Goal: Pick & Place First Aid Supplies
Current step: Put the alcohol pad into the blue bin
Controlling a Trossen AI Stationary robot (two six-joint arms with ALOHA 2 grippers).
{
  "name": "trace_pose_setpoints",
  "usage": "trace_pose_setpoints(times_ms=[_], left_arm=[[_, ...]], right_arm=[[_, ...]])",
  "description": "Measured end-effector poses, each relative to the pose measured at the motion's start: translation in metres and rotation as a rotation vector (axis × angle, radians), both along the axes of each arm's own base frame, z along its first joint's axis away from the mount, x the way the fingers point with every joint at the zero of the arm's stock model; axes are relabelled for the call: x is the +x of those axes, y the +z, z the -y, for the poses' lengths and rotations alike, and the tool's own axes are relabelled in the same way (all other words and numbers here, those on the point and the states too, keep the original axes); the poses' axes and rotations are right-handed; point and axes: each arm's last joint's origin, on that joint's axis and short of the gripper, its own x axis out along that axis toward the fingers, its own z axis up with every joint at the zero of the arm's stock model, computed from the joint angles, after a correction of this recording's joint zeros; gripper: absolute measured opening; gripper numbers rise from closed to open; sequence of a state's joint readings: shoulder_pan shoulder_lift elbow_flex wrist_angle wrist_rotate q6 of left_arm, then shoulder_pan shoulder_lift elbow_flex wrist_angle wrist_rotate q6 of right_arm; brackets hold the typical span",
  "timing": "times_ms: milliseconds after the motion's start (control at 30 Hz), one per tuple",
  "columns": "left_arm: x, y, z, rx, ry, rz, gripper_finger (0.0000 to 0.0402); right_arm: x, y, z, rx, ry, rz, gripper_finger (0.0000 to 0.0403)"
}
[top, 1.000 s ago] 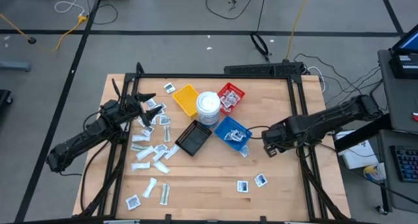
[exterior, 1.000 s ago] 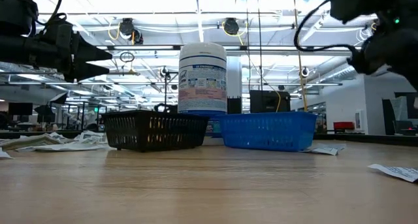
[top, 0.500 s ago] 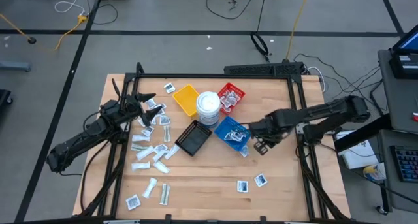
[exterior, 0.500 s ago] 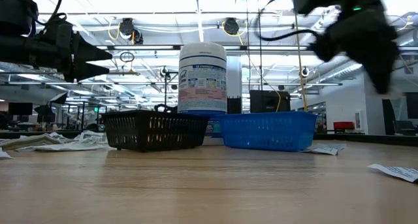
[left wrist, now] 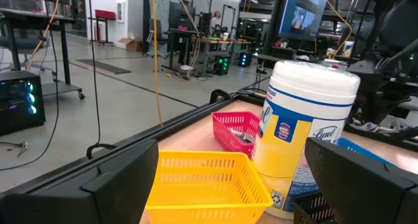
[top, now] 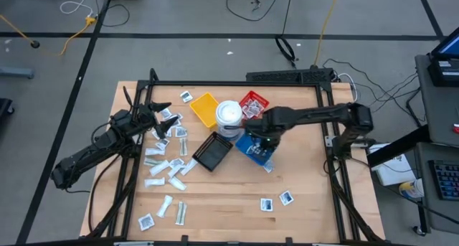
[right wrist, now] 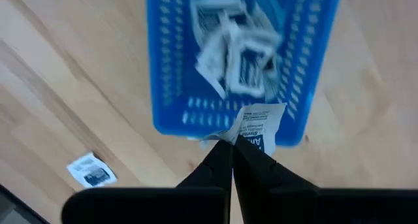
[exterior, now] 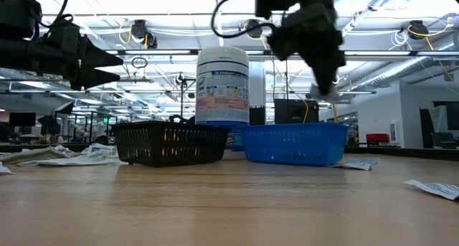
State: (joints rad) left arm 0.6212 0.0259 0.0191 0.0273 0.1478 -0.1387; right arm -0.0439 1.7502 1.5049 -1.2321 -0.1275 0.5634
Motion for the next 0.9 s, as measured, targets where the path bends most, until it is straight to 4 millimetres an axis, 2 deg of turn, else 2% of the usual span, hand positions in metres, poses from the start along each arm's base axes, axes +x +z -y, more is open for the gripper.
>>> trace_pose_setpoints(times_ms=[200, 400, 633, 900], left_arm=[[0.000, 0.000, 0.000, 0.000, 0.000, 0.000, 0.0392], [0.000, 0.000, 0.000, 0.000, 0.000, 0.000, 0.0392], [0.000, 0.000, 0.000, 0.000, 0.000, 0.000, 0.0392], [0.000, 0.000, 0.000, 0.000, 0.000, 0.000, 0.0392]], right_arm=[[0.013, 0.001, 0.008, -0.003, 0.029, 0.004, 0.0000], [0.016, -0.024, 0.006, -0.096, 0.047, -0.040, 0.0000], [0.017, -0.050, -0.002, -0.136, 0.095, 0.026, 0.0000], [0.016, -0.064, -0.010, -0.164, 0.133, 0.055, 0.0001]])
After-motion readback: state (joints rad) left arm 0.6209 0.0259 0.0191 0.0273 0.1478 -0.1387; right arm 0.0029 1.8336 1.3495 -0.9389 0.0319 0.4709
